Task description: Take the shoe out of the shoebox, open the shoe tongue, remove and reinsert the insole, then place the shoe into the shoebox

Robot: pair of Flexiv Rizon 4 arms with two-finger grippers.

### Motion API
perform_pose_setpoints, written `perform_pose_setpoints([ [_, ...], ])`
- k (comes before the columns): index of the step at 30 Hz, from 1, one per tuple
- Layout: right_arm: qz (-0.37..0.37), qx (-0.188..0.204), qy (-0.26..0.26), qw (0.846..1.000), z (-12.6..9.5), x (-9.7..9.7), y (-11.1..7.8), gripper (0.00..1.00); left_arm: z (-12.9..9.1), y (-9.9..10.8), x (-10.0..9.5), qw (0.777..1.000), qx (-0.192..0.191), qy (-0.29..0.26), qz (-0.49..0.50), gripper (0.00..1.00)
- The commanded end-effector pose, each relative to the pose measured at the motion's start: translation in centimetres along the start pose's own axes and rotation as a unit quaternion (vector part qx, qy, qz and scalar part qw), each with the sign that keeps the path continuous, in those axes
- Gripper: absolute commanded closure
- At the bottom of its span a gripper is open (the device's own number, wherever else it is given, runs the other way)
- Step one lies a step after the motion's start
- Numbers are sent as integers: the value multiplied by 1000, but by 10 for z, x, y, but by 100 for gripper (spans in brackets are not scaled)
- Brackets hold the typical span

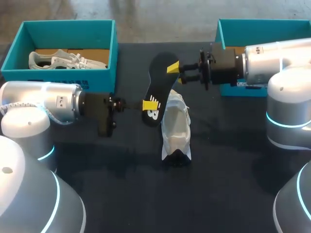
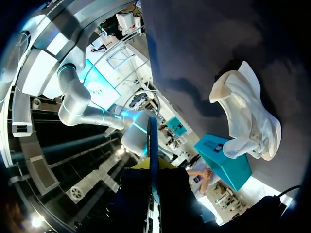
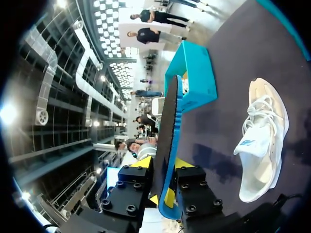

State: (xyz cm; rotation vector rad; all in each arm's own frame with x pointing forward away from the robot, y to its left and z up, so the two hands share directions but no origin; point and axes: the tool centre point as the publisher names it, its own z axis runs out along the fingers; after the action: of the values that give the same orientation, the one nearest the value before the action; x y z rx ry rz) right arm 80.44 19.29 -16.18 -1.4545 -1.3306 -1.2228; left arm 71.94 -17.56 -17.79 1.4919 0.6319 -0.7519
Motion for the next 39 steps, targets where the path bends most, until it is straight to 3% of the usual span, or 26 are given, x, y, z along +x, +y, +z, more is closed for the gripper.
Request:
perform_pose_setpoints([
  [1, 0, -1, -4, 1000, 3, 2, 1, 80, 1, -2, 1, 1000, -3, 0, 2, 100],
  [7, -3, -3, -3, 1000, 3, 3, 2, 87, 1, -2, 1, 1000, -3, 0, 2, 100],
  [9, -3, -5, -2, 1000, 3, 3, 2, 100, 1, -2, 1, 1000, -3, 0, 2, 100],
  [25, -6, -3, 3, 1000, 3, 3, 3, 100, 1, -2, 0, 1000, -5, 0, 1, 100],
  [26, -7, -2, 3, 1000, 3, 3, 3, 100, 1, -1, 0, 1000, -6, -1, 0, 38],
  [27, -7, -2, 3, 1000, 3, 3, 3, 100, 1, 0, 0, 1000, -7, -1, 0, 2],
  [39, -7, 8, 6, 1000, -1, -6, 3, 100, -19, 10, -9, 1000, -2, 13, -9, 0],
])
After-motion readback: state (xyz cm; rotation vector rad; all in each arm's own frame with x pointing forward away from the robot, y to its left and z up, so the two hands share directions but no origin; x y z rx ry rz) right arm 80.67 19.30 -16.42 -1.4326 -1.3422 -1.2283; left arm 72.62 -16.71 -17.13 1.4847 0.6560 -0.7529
